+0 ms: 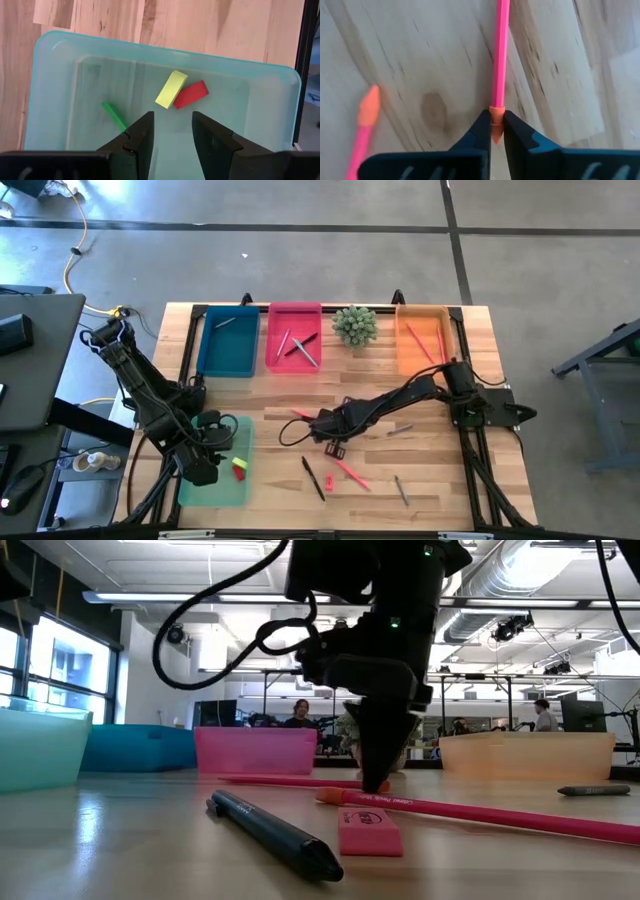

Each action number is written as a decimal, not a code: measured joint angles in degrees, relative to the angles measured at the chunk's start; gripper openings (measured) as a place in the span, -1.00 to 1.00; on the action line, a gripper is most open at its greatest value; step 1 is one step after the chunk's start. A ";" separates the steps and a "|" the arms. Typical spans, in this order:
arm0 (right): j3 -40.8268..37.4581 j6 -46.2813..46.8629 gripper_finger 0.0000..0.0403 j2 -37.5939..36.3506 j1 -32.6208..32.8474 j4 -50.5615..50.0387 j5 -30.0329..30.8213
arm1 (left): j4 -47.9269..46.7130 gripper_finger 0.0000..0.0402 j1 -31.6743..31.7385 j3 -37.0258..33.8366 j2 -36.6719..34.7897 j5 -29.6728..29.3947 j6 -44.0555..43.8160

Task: Sort crayons/erasers/pens/pencils in bins
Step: Put the pink pencil into the orange bin

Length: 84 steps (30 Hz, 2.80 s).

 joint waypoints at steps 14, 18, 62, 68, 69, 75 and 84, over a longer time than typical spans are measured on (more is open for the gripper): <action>-0.14 1.99 -0.94 -1.35 0.07 -2.70 -1.01 | 0.02 -0.40 -0.01 0.00 0.00 -0.66 0.03; -0.05 2.89 -0.94 -2.22 0.25 -3.02 -0.98 | 0.04 -0.40 0.01 0.00 0.00 -0.72 -0.08; 0.11 0.78 -0.94 -41.10 -7.83 -38.16 32.55 | 17.46 -0.40 20.93 4.35 0.00 -14.55 14.58; 0.11 0.75 -0.94 -44.87 -11.74 -42.94 34.11 | 24.18 -0.40 26.34 4.35 0.00 -14.43 19.72; 0.11 0.31 -0.94 -45.47 -12.52 -43.24 34.24 | 25.15 -0.40 27.15 4.35 -0.01 -14.43 20.36; -8.99 -2.68 -0.94 -52.67 -17.98 -40.64 34.48 | 29.96 -0.40 31.38 4.35 -0.01 -14.40 23.01; -26.64 -3.30 -0.94 -64.72 -27.96 -32.30 26.52 | 32.44 -0.40 36.33 4.35 -0.01 -14.40 23.09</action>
